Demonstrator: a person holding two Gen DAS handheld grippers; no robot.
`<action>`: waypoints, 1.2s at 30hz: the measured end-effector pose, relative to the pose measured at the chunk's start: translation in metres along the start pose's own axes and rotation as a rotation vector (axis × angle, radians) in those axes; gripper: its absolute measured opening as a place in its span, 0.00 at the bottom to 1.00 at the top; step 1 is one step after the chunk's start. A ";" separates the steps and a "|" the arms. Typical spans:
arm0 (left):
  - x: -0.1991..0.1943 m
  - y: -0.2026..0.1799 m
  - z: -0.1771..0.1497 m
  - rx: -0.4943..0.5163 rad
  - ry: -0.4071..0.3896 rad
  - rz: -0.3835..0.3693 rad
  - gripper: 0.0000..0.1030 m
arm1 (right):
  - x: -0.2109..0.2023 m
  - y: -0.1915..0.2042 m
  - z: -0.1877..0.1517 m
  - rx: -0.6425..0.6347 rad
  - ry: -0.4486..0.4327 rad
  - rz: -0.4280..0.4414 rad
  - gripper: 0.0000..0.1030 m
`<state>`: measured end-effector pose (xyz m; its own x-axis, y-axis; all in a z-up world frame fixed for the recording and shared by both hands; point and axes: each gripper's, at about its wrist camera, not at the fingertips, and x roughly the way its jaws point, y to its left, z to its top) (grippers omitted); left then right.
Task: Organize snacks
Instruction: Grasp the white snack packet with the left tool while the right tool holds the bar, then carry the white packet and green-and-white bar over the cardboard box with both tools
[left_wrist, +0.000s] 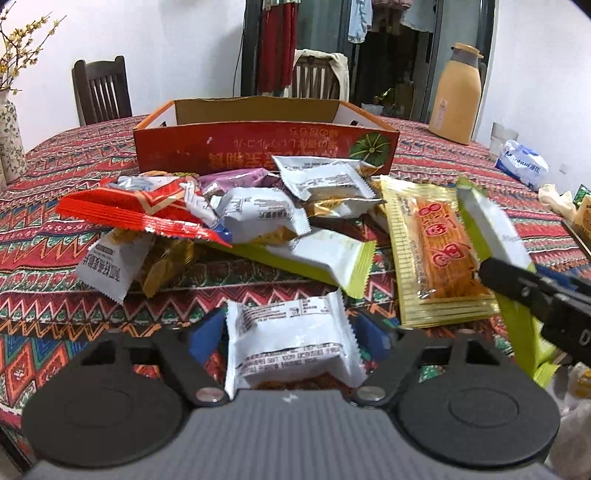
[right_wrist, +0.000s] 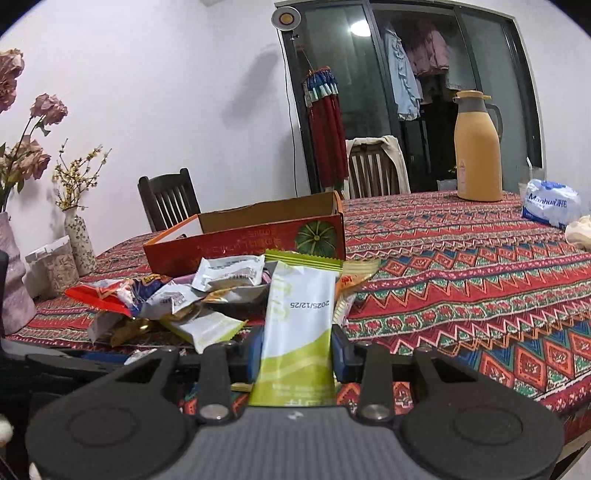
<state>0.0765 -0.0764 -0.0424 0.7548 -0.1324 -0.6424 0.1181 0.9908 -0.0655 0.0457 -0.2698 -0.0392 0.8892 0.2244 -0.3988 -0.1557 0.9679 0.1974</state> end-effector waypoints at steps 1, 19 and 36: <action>-0.001 0.000 0.000 0.000 -0.003 -0.001 0.64 | 0.001 0.000 -0.001 0.002 0.001 0.002 0.35; -0.025 0.002 -0.001 0.018 -0.074 -0.026 0.55 | 0.000 0.006 -0.002 -0.010 -0.003 -0.001 0.35; -0.059 0.004 0.032 0.043 -0.229 -0.054 0.54 | 0.002 0.022 0.022 -0.058 -0.051 -0.012 0.35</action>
<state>0.0537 -0.0652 0.0197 0.8726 -0.1922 -0.4489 0.1858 0.9808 -0.0588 0.0539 -0.2508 -0.0157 0.9118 0.2082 -0.3539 -0.1684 0.9757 0.1400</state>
